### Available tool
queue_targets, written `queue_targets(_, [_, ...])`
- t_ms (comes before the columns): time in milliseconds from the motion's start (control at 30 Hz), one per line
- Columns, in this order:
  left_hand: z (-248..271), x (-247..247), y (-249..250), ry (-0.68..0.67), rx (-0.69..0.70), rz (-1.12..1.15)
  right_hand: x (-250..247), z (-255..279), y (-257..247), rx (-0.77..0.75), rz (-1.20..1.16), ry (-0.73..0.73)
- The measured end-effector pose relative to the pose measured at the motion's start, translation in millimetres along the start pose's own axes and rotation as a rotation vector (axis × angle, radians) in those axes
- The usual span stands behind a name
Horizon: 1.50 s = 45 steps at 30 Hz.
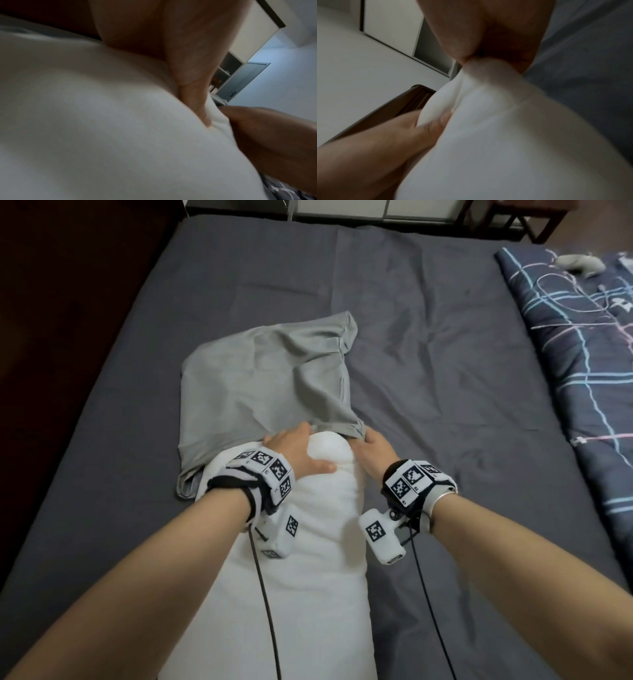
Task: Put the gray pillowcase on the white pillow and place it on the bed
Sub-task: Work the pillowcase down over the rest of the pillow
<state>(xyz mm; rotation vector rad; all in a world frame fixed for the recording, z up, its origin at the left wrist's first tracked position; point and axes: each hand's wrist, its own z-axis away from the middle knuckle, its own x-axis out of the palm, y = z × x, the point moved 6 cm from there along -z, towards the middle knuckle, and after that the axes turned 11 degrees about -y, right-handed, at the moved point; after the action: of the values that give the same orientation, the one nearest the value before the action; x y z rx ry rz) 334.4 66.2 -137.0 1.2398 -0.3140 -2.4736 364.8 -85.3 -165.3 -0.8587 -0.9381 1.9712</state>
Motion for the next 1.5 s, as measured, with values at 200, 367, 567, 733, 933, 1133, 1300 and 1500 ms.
queue_targets(200, [18, -2, -22, -0.031, -0.095, 0.214, -36, 3, 1, -0.042, 0.236, 0.165])
queue_targets(367, [18, -12, -27, 0.041, -0.116, 0.313, -19, 25, -21, -0.241, 0.272, 0.12])
queue_targets(567, [20, -16, -48, 0.252, -0.26, 0.476, 19, 53, 1, -0.352, 0.514, -0.157])
queue_targets(733, [18, -14, -73, 0.461, -0.274, 0.738, 35, 51, 31, -0.171, 0.767, -0.362])
queue_targets(933, [-5, -14, -98, 0.403, -0.306, 0.729, 39, 43, 34, -0.165, 0.806, -0.491])
queue_targets(1133, [-1, -26, -102, 0.42, -0.301, 0.566, 16, 46, 46, 0.107, 0.847, -0.349])
queue_targets(1300, [38, -13, -116, 0.55, -0.315, 0.408, 21, 37, 34, 0.241, 0.368, -0.157])
queue_targets(1500, [56, 29, -114, 0.305, -0.098, 0.214, 58, 29, 62, 0.489, 0.117, -0.146])
